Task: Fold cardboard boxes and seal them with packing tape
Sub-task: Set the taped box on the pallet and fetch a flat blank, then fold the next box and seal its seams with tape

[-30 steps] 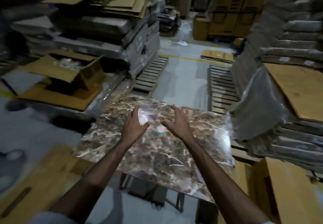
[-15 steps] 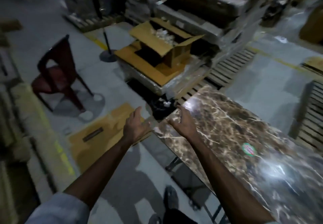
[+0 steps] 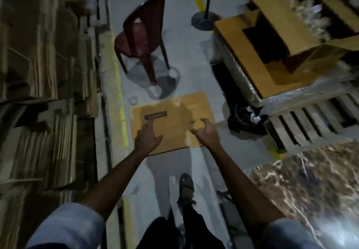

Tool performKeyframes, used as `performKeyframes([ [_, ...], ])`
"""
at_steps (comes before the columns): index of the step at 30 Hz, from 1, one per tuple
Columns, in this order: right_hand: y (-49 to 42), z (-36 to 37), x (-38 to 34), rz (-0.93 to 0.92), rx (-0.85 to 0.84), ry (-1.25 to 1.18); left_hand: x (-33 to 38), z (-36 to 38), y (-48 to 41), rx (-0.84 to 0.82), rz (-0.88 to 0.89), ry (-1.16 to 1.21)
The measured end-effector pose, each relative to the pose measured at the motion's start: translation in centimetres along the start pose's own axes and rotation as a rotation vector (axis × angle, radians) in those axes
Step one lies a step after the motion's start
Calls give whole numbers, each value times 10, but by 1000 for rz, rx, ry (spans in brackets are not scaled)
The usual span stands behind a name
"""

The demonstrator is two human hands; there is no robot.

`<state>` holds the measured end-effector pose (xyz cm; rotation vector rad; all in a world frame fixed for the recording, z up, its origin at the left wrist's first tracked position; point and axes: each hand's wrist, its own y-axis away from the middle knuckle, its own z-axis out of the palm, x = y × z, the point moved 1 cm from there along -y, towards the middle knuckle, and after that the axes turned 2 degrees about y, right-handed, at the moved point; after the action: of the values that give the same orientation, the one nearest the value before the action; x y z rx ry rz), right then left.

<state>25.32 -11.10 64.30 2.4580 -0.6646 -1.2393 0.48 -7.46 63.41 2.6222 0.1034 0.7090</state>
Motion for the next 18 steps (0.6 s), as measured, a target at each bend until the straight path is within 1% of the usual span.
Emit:
performKeyframes([
  [4, -60, 51, 20, 126, -101, -25, -31, 25, -54, -14, -77, 21],
  [8, -119, 112, 63, 284, -205, -40, -66, 81, -112, -70, -119, 5],
  [12, -184, 187, 125, 367, -226, -102, -114, 168, -176, -112, -130, 20],
  [14, -218, 232, 161, 415, -203, -167, -143, 220, -209, -124, -107, 9],
  [18, -278, 332, 239, 587, -209, -325, -207, 323, -270, -197, -132, -53],
])
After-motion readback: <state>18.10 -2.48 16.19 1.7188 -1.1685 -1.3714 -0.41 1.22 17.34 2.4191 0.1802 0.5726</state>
